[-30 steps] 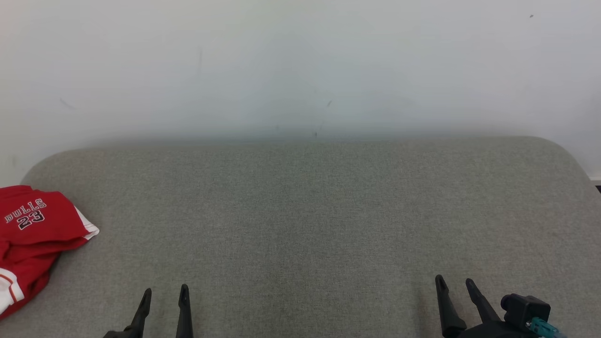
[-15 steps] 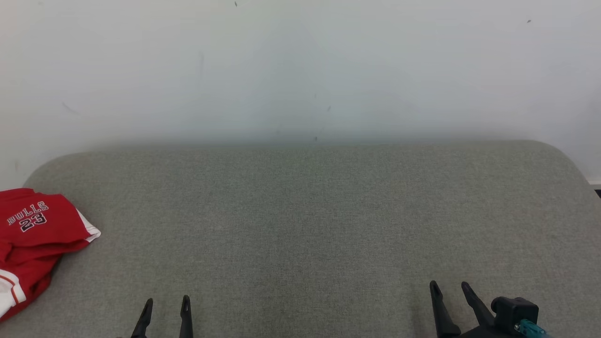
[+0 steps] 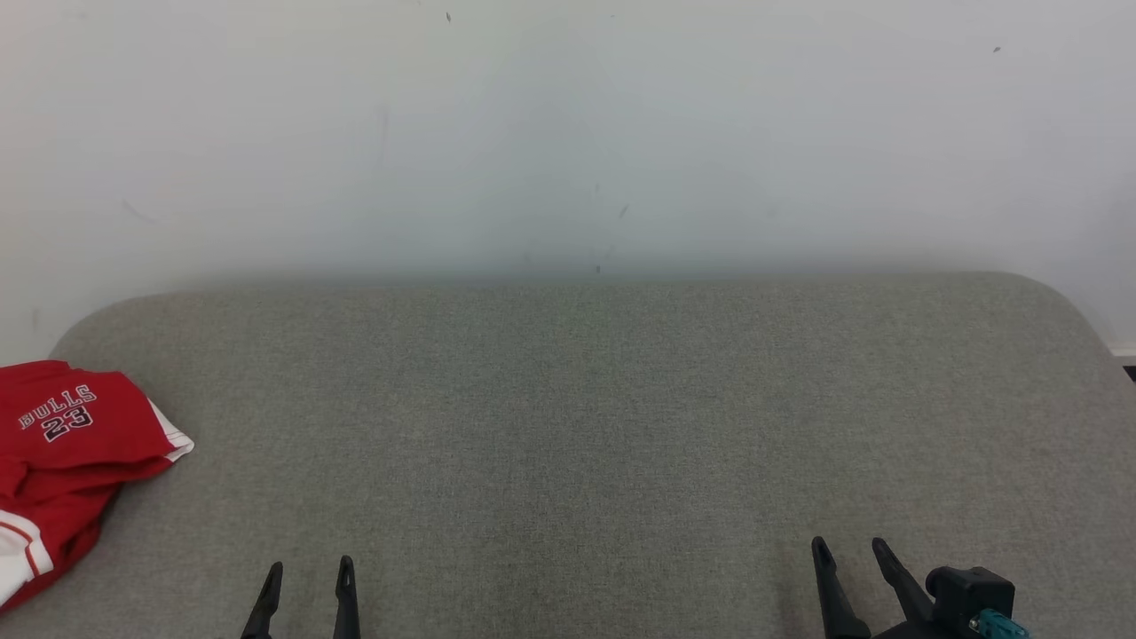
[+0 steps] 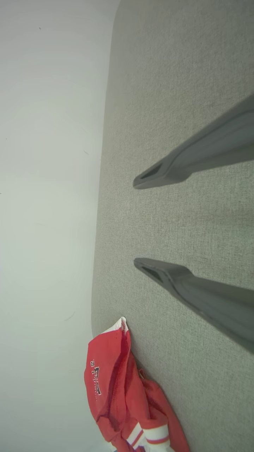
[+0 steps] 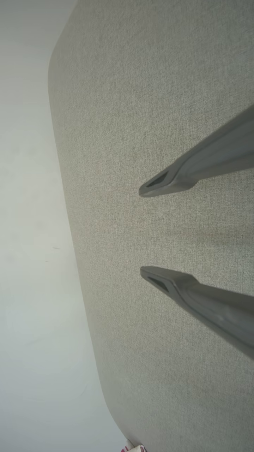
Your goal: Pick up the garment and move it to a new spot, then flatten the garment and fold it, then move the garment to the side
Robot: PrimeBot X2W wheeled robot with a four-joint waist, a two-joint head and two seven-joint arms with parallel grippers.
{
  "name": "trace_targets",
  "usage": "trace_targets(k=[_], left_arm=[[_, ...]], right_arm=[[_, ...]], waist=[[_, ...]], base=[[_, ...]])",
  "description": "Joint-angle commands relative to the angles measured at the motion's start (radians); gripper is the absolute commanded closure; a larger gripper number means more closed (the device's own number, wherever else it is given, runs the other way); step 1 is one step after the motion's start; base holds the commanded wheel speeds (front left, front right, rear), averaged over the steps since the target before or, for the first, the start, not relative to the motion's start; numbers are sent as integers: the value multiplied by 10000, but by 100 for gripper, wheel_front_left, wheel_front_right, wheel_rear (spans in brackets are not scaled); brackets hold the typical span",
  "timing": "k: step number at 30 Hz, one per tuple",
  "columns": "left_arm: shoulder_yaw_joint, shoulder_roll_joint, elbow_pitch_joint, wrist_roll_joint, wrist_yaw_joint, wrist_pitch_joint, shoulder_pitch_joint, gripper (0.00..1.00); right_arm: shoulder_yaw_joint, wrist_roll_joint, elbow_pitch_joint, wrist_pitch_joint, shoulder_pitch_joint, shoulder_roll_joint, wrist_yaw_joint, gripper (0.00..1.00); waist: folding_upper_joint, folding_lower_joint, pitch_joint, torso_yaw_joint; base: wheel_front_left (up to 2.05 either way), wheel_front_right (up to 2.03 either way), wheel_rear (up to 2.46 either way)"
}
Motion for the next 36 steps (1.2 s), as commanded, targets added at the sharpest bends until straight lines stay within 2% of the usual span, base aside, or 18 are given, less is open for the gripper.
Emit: trace_targets(k=[1, 10, 14, 22, 36], left_arm=[[21, 27, -6, -35, 31, -34, 130, 0], [-5, 24, -31, -77, 61, -34, 71, 0], [-35, 25, -52, -50, 65, -34, -85, 0], [56, 71, 38, 52, 96, -34, -137, 0], [131, 335, -4, 160, 149, -34, -15, 0]], right_arm=[[13, 8, 16, -29, 29, -38, -17, 0], [1, 0, -4, 10, 35, -38, -17, 0], [-145, -45, -27, -27, 127, -35, -17, 0], [-62, 191, 54, -129, 202, -32, -17, 0], [280, 682, 599, -588, 29, -30, -17, 0]], waist=[[0, 1, -1, 5], [0, 1, 66, 40], [0, 1, 120, 325], [0, 1, 96, 1584], [0, 1, 14, 4330]], base=[[0, 0, 0], [0, 0, 0], [0, 0, 0], [0, 0, 0], [0, 0, 0]])
